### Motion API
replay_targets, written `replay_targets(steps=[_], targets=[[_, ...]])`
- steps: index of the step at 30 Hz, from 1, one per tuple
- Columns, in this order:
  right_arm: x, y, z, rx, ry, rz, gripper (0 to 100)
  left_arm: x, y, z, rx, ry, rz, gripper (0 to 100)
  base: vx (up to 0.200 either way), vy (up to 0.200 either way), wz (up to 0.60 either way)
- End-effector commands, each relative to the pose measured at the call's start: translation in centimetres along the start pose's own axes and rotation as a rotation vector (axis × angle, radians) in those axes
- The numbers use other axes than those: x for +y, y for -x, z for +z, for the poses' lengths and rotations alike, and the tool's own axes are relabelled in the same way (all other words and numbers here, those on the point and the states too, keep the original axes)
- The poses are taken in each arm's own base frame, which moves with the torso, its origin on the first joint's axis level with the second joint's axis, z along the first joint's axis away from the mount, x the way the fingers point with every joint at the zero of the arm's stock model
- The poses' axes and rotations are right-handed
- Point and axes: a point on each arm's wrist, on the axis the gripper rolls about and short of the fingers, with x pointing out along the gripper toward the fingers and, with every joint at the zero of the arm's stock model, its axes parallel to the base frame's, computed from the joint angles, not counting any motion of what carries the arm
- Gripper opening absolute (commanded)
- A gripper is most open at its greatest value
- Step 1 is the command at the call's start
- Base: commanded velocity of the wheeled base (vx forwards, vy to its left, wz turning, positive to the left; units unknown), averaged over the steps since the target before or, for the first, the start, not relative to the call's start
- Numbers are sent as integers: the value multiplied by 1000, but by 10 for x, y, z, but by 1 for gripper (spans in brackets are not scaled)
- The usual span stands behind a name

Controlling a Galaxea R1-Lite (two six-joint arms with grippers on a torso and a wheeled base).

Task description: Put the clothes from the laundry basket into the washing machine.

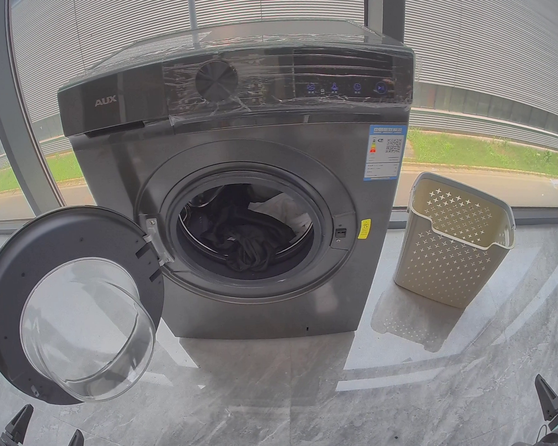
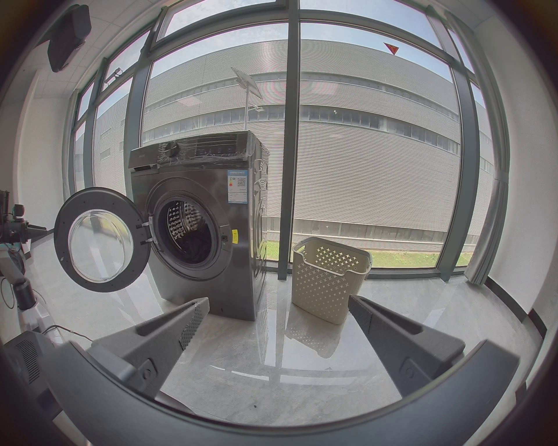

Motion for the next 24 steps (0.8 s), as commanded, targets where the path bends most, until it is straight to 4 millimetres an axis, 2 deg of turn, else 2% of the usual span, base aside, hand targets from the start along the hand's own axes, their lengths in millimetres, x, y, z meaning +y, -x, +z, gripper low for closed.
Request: replay_targets(steps=[1, 24], targets=[[0, 0, 0, 1, 0, 0, 100, 0, -1, -5, 17, 2, 1, 100, 0, 200, 0], [0, 0, 0, 1, 0, 0, 100, 0, -1, -5, 17, 2, 1, 100, 0, 200, 0]])
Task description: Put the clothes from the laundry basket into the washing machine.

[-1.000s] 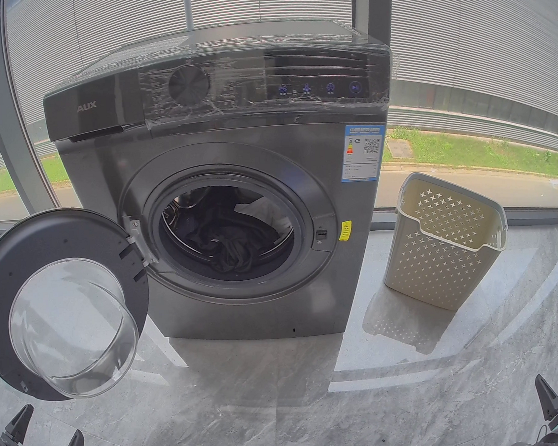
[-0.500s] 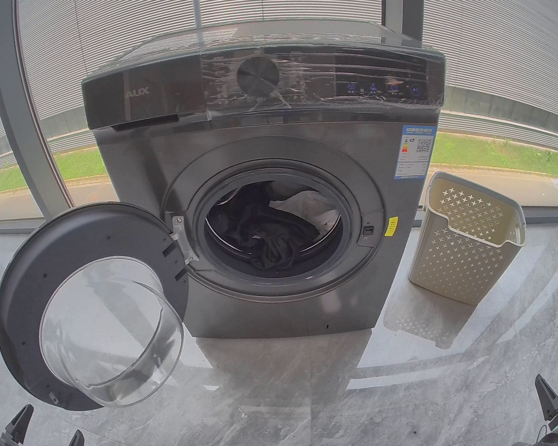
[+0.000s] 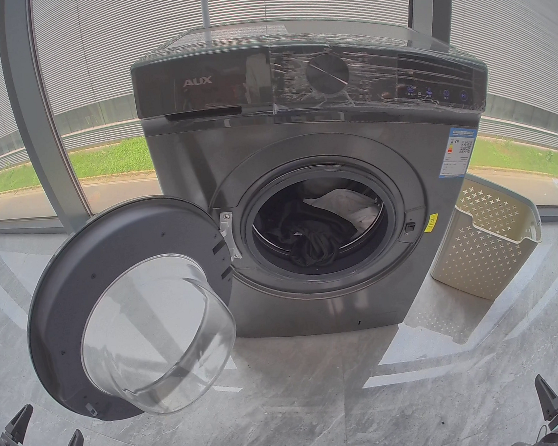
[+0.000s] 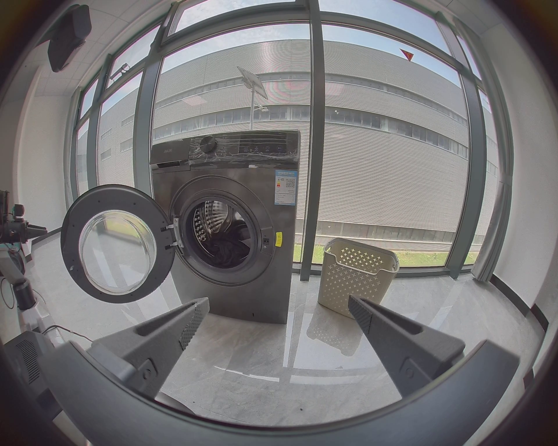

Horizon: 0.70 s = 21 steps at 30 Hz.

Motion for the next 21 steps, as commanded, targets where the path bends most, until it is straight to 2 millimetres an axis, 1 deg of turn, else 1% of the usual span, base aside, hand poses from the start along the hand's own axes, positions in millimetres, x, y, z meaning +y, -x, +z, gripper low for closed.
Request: replay_targets(steps=[1, 8, 21], targets=[[0, 0, 0, 1, 0, 1, 100, 0, -1, -5, 19, 0, 0, 100, 0, 200, 0], [0, 0, 0, 0, 1, 0, 100, 0, -1, -5, 19, 0, 0, 100, 0, 200, 0], [0, 0, 0, 0, -2, 0, 100, 0, -1, -5, 19, 0, 0, 100, 0, 0, 0]])
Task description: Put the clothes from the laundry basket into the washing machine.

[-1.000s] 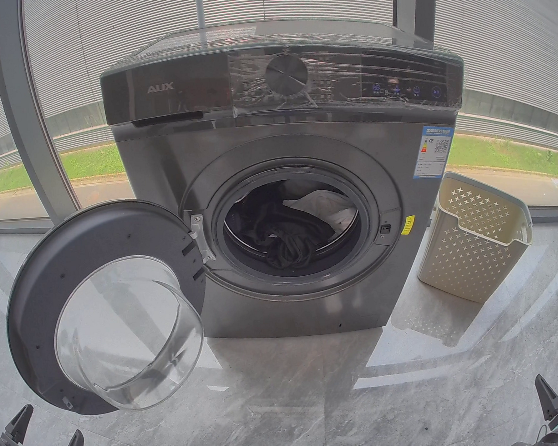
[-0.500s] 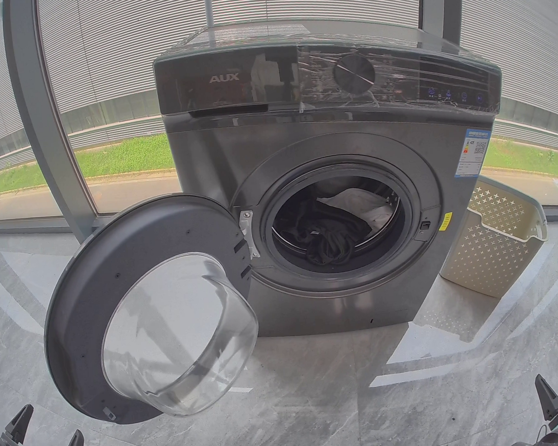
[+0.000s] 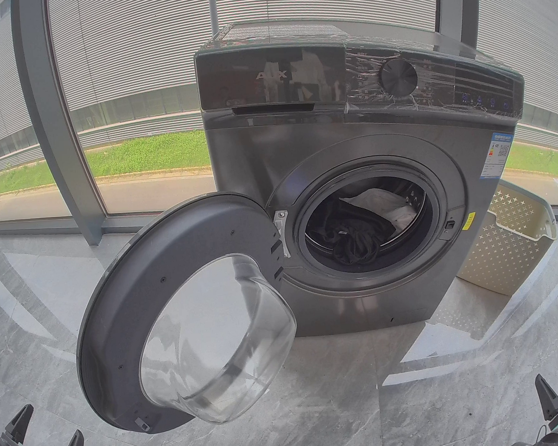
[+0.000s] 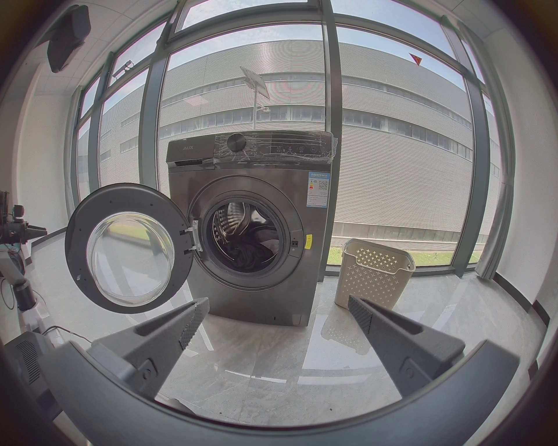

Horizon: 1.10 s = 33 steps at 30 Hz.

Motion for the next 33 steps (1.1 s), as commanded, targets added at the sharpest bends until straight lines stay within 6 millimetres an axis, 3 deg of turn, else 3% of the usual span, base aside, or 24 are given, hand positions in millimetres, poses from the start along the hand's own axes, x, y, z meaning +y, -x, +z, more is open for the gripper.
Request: replay_targets(steps=[1, 31, 32, 33], targets=[[0, 0, 0, 1, -1, 1, 100, 0, -1, -5, 19, 0, 0, 100, 0, 0, 0], [0, 0, 0, -5, -1, 0, 100, 0, -1, -4, 4, -14, -3, 100, 0, 0, 0], [0, 0, 0, -4, -4, 0, 100, 0, 1, 7, -38, -14, -10, 100, 0, 0, 0], [0, 0, 0, -4, -4, 0, 100, 0, 5, 46, -155, -50, -44, 100, 0, 0, 0]])
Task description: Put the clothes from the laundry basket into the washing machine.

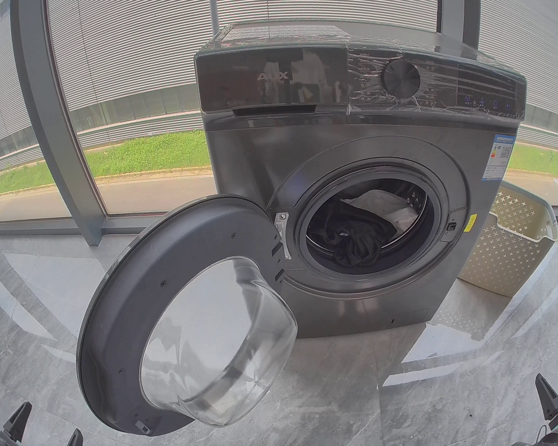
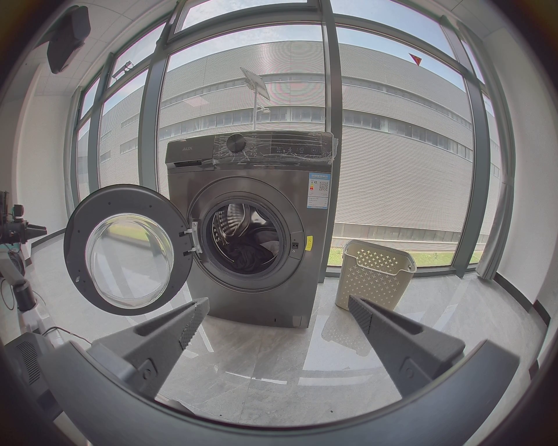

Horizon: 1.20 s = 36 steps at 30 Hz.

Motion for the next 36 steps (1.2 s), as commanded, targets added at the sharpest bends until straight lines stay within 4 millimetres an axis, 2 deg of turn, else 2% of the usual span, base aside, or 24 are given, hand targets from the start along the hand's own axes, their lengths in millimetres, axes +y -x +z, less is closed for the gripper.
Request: replay_targets(steps=[1, 2, 3, 4, 6, 8, 9, 10, 13, 14, 15, 16, 17, 18, 19, 20, 21, 22, 24, 29, 31, 32, 36], targets=[[0, 0, 0, -1, -2, 0, 100, 2, 4, 76, -209, -71, -94, 100, 0, 0, 0], [0, 0, 0, 1, -2, 0, 100, 2, 4, 93, -249, -93, -142, 100, 0, 0, 0], [0, 0, 0, 1, -2, 0, 100, 3, 3, 156, -391, -133, -285, 100, 0, 0, 0], [0, 0, 0, 1, -2, 0, 100, 4, 4, 190, -449, -124, -314, 100, 0, 0, 0], [0, 0, 0, 1, -4, 0, 100, 3, -2, 228, -469, -83, -315, 100, 0, 0, 0], [0, 0, 0, 1, -4, 0, 100, 1, -9, 245, -450, 12, -336, 100, 0, 0, 0], [0, 0, 0, 1, -4, 0, 100, 1, -11, 247, -441, 30, -341, 100, 0, 0, 0], [0, 0, 0, 1, -4, 0, 100, -5, -28, 247, -365, 132, -360, 100, 0, 0, 0], [0, 0, 0, 1, -4, 0, 100, -13, -56, 244, -252, 254, -364, 100, 0, 0, 0], [0, 0, 0, 1, -4, 0, 100, -14, -66, 246, -233, 272, -342, 100, 0, 0, 0], [0, 0, 0, 1, -4, 0, 100, -14, -66, 246, -233, 272, -342, 100, 0, 0, 0], [0, 0, 0, 1, -4, 0, 100, -15, -83, 249, -207, 257, -282, 100, 0, 0, 0], [0, 0, 0, 1, -4, 0, 100, -15, -84, 249, -204, 257, -277, 100, 0, 0, 0], [0, 0, 0, -1, -5, 0, 100, -12, -108, 250, -165, 241, -211, 0, 0, 0, 0], [0, 0, 0, 1, -5, 0, 100, -12, -110, 250, -162, 241, -206, 0, 0, 0, 0], [0, 0, 0, 1, -5, 0, 100, -8, -125, 247, -143, 234, -172, 0, 0, 0, 0], [0, 0, 0, 1, -5, 0, 100, -8, -125, 247, -143, 234, -172, 0, 0, 0, 0], [0, 0, 0, 1, -5, 0, 100, -2, -140, 239, -114, 217, -175, 0, 0, 0, 0], [0, 0, 0, 1, -5, 2, 100, 3, -146, 231, -88, 189, -195, 0, 0, 0, 0], [0, 0, 0, 1, -5, 2, 100, 38, -157, 193, 30, -20, -227, 0, 0, 0, 0], [0, 0, 0, -1, -5, 2, 100, 44, -157, 189, 38, -44, -245, 0, 0, 0, 0], [0, 0, 0, 1, -5, 2, 100, 46, -152, 185, 33, -47, -325, 0, 0, 0, 0], [0, 0, 0, 1, -5, 2, 100, 46, -141, 187, 6, -38, -426, 0, 0, 0, 0]])
